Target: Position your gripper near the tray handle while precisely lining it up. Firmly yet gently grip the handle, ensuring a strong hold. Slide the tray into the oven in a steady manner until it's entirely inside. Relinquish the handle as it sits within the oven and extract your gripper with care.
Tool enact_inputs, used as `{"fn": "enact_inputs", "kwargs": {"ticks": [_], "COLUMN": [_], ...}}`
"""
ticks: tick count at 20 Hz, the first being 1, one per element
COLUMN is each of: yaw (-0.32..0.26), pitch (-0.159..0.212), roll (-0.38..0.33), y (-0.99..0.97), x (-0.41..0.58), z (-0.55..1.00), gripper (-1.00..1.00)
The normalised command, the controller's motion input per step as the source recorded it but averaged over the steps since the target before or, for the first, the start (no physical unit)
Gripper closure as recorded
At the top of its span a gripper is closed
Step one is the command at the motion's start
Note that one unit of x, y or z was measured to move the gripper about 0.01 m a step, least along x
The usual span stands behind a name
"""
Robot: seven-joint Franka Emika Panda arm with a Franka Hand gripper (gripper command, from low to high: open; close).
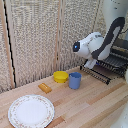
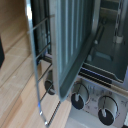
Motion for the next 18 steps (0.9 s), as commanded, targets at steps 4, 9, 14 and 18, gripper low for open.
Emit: {"fn": "enact_inputs", "kwargs": {"ticks": [4,9,14,18], "yaw": [-0.009,-0.012,0.000,0.002], "pitch": [0.000,0.011,0.042,0.018], "roll": [-0.157,-0.059,0.007,0.000], "y": [-0.19,-0.17,-0.23,-0.11], "x": [0.166,0.217,0.171,0.051], "z": [-0.10,-0.11,-0.03,0.00], "gripper": [-1.00,-1.00,-1.00,1.00]}}
